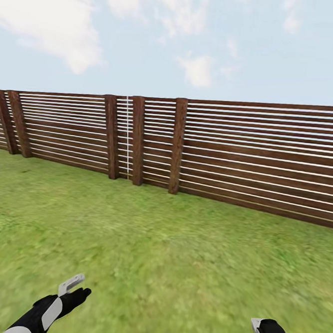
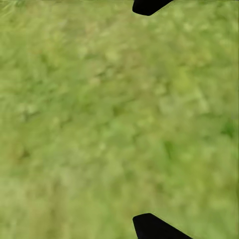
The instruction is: Take the three Easter eggs out of the wicker basket on the lawn in the garden, then place them on the lawn next to a single tree (choose any tree) so that all three eggs are next to the same tree and none are left in the basket.
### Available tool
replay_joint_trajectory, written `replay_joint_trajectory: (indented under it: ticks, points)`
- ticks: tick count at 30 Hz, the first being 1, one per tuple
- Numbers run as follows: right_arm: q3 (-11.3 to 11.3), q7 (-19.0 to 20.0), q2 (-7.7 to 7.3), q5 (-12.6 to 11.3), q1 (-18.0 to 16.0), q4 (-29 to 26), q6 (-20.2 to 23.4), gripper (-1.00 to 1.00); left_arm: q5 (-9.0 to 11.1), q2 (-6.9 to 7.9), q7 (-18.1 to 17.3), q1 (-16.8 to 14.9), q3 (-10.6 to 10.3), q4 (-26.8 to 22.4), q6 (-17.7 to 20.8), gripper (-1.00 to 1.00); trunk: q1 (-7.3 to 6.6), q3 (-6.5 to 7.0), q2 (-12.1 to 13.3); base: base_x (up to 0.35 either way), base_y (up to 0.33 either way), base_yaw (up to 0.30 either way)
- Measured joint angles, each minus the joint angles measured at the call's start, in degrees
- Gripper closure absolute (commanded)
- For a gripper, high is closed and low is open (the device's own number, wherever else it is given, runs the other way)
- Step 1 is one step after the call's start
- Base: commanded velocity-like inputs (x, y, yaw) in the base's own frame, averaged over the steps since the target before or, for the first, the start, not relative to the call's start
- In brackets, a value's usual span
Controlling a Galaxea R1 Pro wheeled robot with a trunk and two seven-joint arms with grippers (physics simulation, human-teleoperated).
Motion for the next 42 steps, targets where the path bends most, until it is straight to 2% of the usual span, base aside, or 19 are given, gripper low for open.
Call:
replay_joint_trajectory:
  ticks: [29,42]
  points:
    - [-0.09,0.06,-0.09,0.0,0.0,-0.01,0.01,-1.0,0.0,-0.08,-0.01,0.0,0.0,0.0,-0.01,-1.0,0.0,0.0,0.0,0.318,0.146,-0.001]
    - [-0.1,0.17,-0.1,-0.04,0.02,-0.04,-0.03,-1.0,-0.01,-0.17,-0.01,-0.02,0.0,0.03,-0.02,-1.0,0.0,0.44,0.0,0.318,0.094,-0.241]
